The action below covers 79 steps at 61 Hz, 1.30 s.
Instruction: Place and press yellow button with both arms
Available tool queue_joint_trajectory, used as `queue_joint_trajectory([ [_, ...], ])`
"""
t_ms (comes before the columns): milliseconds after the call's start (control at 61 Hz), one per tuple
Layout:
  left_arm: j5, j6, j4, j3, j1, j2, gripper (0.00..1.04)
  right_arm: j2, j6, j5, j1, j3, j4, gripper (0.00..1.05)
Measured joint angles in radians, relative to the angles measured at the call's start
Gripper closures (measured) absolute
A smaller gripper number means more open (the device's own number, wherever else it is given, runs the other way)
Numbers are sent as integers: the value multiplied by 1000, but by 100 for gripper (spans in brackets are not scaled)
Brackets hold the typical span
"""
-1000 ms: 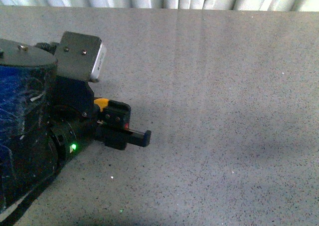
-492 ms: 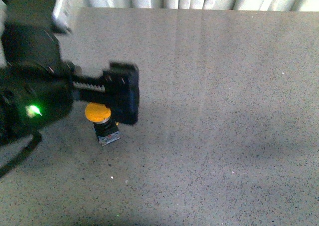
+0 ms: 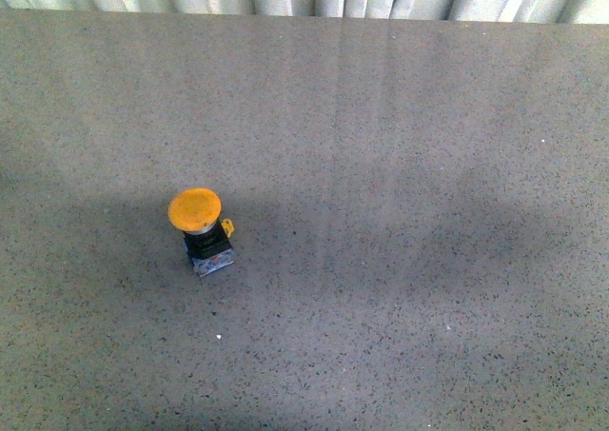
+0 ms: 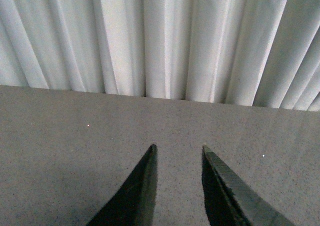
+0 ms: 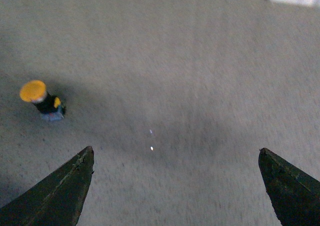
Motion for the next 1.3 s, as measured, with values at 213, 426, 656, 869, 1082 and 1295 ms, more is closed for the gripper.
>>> queue_joint_trajectory([
  [213, 7, 7, -62, -66, 0, -120, 103, 528, -172, -60, 119, 194, 323, 9],
  [426, 6, 8, -140, -110, 1, -239, 103, 946, -243, -144, 208, 422, 381, 9],
  [656, 6, 8, -188, -165, 1, -344, 103, 1149, -284, -176, 319, 598, 356, 45],
  [869, 6, 8, -314, -166, 1, -487, 103, 1223, -250, -226, 381, 674, 319, 84],
  [1082, 6, 8, -428, -166, 1, -605, 103, 1286, -192, -245, 389, 699, 307, 103],
  [1295, 6, 8, -524, -166, 1, -702, 103, 1299, -142, -266, 389, 721, 272, 103],
])
